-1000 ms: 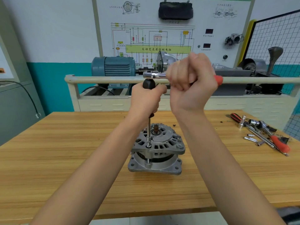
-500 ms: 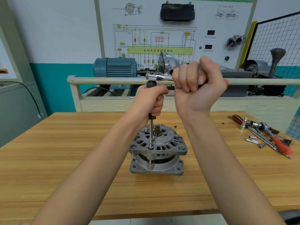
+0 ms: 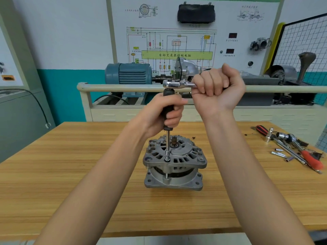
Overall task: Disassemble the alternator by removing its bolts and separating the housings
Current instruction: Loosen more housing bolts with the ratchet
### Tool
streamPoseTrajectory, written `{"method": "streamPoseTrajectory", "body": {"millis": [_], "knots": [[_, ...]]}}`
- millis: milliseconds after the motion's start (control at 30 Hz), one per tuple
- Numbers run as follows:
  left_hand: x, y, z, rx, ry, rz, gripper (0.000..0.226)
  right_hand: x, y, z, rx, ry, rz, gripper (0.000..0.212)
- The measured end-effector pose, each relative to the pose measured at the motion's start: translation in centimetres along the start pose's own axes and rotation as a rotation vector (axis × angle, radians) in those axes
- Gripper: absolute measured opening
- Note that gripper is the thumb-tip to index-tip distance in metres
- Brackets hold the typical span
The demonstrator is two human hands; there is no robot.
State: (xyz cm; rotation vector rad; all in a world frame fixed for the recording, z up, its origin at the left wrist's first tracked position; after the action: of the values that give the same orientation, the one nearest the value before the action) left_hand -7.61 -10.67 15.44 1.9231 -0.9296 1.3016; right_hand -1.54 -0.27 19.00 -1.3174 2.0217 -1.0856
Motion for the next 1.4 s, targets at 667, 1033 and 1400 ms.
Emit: {"method": "streamPoseTrajectory", "body": {"millis": [667, 1033, 1400], "knots": [[-0.8, -1.0, -0.5, 0.414, 0.009, -0.116, 0.041, 1.6, -1.1, 2.3, -0.388, 0.272, 0.462, 0.046], [-0.3, -0.6, -0.6, 0.066, 0.073, -0.05, 0.052, -0.2, 0.7, -0.4, 0.011, 0.014, -0.059, 0.043], [-0.8, -1.5, -0.9, 0.682, 0.027, -0.181, 0.039, 3.1, -1.1, 3.2, -0.477, 0.473, 0.633, 0.039]]}}
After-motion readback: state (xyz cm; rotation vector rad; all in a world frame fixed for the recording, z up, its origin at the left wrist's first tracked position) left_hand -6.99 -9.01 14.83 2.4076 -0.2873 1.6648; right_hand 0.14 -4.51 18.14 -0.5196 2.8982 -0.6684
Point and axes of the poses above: each hand's wrist, its own z-axis away from the middle knuckle, its own y-axis out of the back of the hand, x = y × z, the point moved 2 cm from there along -z, towards the middle knuckle, and after that the axes turned 12 degrees about -z, right-handed, at the moved point
